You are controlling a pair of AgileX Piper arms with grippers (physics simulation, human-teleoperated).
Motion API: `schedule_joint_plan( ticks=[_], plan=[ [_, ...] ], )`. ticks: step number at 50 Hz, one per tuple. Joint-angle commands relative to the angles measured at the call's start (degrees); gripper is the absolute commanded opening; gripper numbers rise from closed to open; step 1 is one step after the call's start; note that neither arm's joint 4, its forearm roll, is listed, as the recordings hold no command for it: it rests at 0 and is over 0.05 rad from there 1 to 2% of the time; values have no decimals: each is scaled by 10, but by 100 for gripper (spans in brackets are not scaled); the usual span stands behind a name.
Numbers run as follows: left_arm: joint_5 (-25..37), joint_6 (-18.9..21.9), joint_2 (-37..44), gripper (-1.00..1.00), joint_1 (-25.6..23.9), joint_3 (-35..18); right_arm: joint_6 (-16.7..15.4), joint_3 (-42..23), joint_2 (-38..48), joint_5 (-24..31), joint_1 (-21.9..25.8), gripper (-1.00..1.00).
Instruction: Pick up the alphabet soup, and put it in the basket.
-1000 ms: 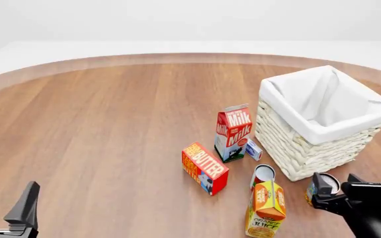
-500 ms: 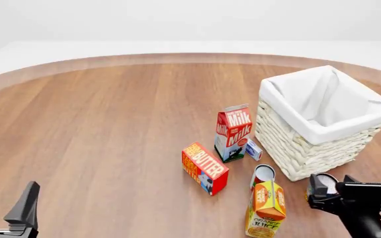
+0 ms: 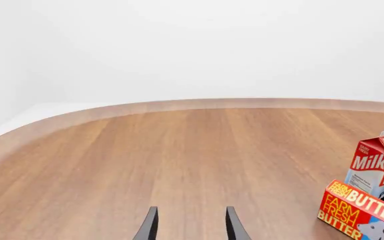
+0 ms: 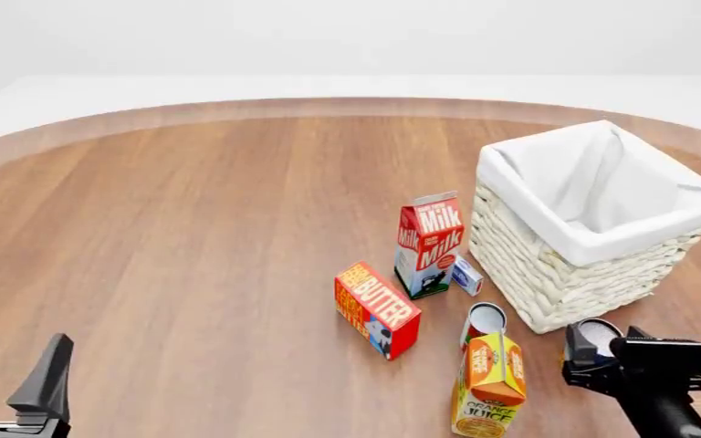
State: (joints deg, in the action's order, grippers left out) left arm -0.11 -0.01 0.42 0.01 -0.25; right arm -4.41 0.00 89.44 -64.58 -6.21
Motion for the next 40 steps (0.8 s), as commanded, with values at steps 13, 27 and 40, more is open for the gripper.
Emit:
schedule_joint_plan(
  ticks=[13,27,40],
  plan=[
    [0,0,0,100,0,0,-3,0,62,-50,-3,100],
    [0,0,0,100,0,0,-5,0,87,-53,-7,100],
    [0,0,0,100,0,0,-9,0,95,-53,-9,100]
  ],
)
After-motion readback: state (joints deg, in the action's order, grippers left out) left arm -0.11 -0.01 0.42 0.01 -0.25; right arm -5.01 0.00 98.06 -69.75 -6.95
